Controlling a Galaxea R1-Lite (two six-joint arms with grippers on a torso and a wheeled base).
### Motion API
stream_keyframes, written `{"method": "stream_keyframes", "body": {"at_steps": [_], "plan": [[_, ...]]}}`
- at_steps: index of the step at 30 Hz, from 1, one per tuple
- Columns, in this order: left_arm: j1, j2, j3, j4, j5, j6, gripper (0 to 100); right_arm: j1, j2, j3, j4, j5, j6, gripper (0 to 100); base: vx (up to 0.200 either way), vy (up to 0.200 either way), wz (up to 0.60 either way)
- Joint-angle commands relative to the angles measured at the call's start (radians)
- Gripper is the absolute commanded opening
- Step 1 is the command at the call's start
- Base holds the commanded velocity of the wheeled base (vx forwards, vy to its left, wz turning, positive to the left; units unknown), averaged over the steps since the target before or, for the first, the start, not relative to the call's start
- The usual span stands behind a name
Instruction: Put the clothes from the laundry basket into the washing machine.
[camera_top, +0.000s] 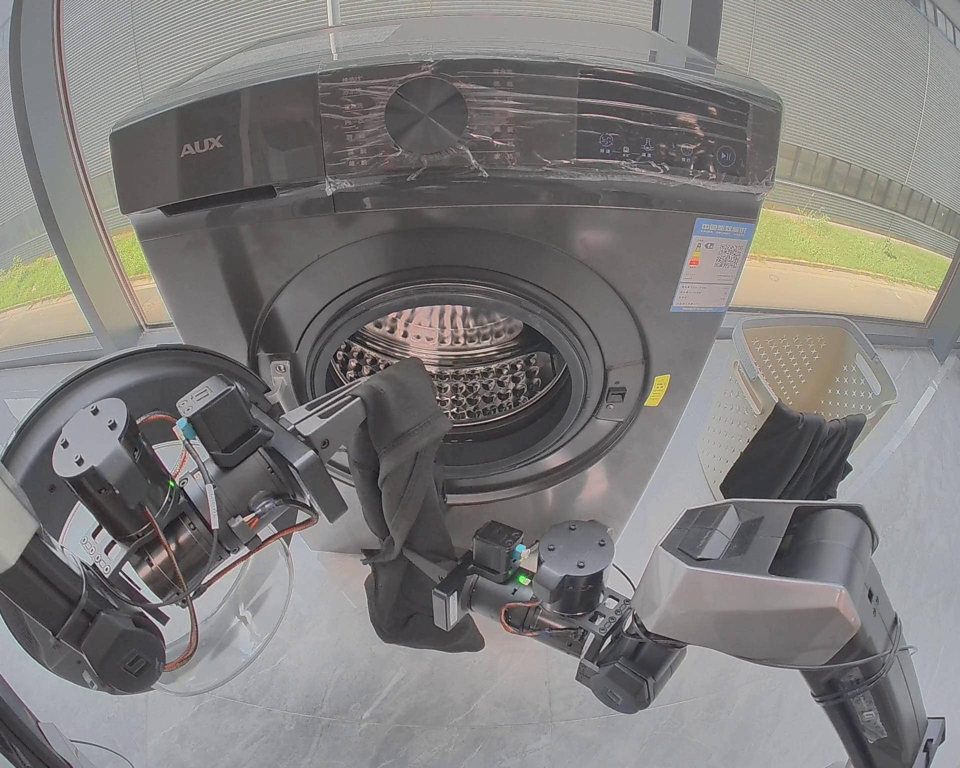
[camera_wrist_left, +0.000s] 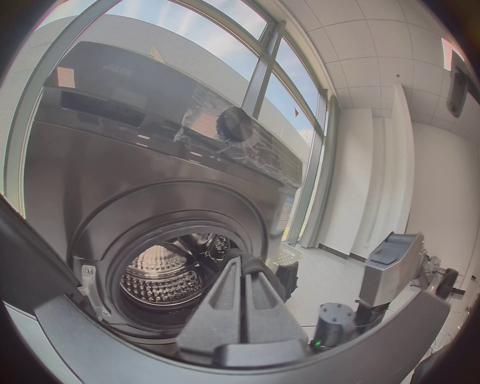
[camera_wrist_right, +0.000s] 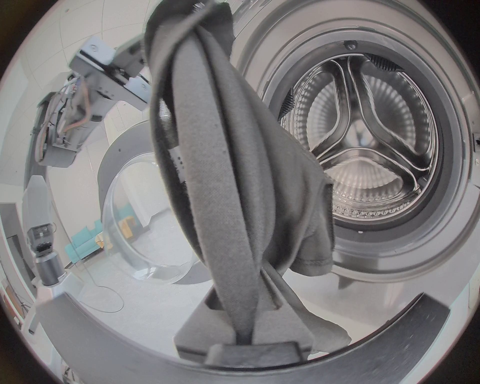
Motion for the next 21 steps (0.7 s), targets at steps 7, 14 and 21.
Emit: {"method": "stream_keyframes", "body": {"at_steps": [7,14,21], "plan": [[0.079,0.165,0.001,-0.006,0.038,0.000,0,0.048,-0.264,0.294,-0.033,0.001,0.018,0,0.000,0.000,0.00],[0.128,0.231,0.025,-0.006,0.031,0.028,0,0.041,-0.367,0.369,-0.033,0.002,0.018,0,0.000,0.000,0.00],[0.139,0.260,0.060,-0.006,0.026,0.094,100,0.018,-0.389,0.375,-0.032,0.001,0.018,0,0.000,0.000,0.00]]}}
